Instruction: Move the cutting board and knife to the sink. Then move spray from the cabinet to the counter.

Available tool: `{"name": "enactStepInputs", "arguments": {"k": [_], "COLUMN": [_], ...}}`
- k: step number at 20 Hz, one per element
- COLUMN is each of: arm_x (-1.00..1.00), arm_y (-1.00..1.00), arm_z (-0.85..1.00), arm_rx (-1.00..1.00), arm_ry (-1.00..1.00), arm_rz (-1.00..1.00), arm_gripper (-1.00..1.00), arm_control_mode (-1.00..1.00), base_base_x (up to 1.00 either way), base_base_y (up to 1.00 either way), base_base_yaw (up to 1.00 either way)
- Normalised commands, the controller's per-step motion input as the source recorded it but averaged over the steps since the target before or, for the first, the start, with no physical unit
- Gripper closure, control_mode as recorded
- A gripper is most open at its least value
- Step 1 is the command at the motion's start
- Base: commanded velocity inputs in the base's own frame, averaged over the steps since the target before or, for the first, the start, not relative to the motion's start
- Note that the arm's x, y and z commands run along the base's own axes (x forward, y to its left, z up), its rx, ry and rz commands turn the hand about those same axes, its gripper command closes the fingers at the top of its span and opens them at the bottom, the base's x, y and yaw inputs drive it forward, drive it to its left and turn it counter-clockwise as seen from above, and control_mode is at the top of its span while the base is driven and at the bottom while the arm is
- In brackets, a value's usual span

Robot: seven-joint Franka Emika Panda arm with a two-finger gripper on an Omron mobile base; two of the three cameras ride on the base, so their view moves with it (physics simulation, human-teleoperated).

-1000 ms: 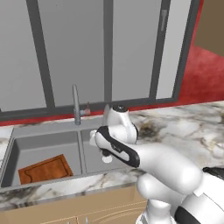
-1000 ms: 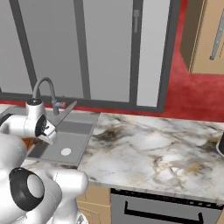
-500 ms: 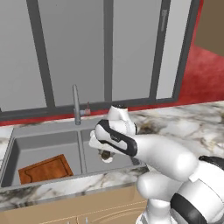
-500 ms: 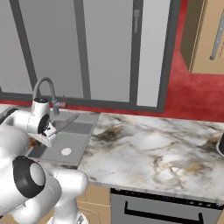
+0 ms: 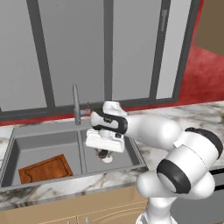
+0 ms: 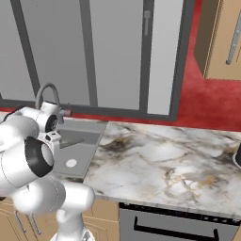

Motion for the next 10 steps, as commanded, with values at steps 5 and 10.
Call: {"name": "enactStepInputs", "arguments": {"k": [5, 10], "arm_x": [0.13, 0.16], "arm_y": [0.0, 0.0], "arm_z": [-0.07, -0.19], "arm_rx": [0.0, 0.0], "arm_ry": [0.07, 0.01], "arm_rz": [0.0, 0.0], "arm_gripper": [1.0, 1.0], "arm_control_mode": [-1.0, -1.0], "base_base_x": [0.0, 0.0], "base_base_y": [0.0, 0.0], "base_base_yaw": [0.0, 0.0]}}
